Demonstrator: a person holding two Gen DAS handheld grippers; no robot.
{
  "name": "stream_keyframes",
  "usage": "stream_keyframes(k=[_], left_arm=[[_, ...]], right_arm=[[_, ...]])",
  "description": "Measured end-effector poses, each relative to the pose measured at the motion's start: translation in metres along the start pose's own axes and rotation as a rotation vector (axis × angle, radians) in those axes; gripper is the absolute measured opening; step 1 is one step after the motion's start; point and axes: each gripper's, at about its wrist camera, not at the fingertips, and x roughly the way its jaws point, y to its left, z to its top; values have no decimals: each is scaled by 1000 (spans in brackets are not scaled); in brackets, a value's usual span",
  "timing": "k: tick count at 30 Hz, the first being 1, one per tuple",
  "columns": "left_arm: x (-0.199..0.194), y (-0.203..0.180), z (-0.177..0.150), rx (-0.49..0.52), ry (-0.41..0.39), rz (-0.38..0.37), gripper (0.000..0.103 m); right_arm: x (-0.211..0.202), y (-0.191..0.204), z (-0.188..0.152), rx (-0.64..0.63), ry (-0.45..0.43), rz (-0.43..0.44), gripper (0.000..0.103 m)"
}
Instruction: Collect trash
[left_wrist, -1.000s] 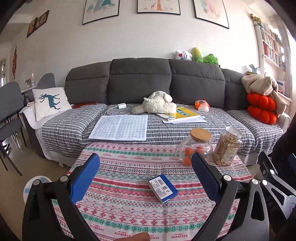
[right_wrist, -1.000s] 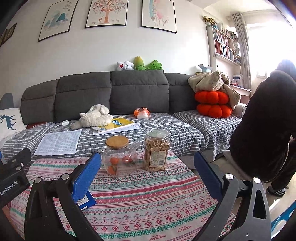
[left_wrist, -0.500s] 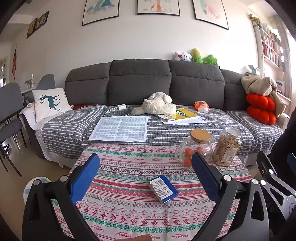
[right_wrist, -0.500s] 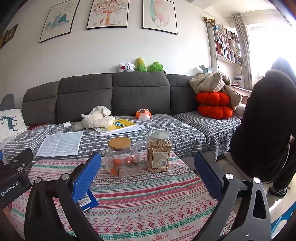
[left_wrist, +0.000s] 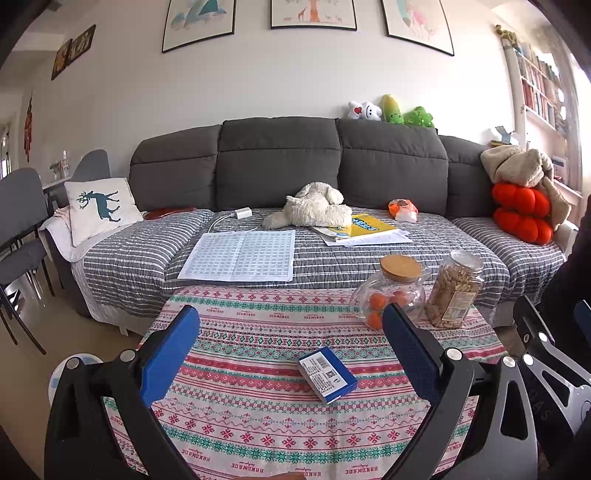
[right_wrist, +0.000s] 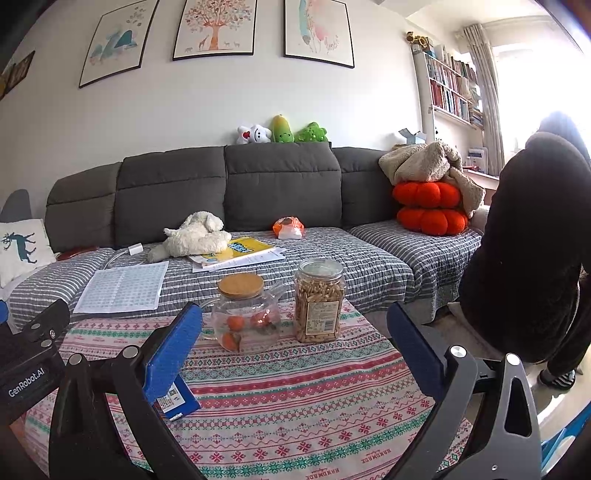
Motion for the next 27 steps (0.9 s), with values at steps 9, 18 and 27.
stream_keyframes(k=[9,18,27], left_arm=[[0,-1,0,13,-6,-1,96],[1,-1,-2,3,-15,-34,88],[2,-1,-2,4,-10,-52,90]], right_arm=[[1,2,0,0,1,1,96],[0,1,-1,0,3,1,96],[1,0,-2,4,2,1,96]])
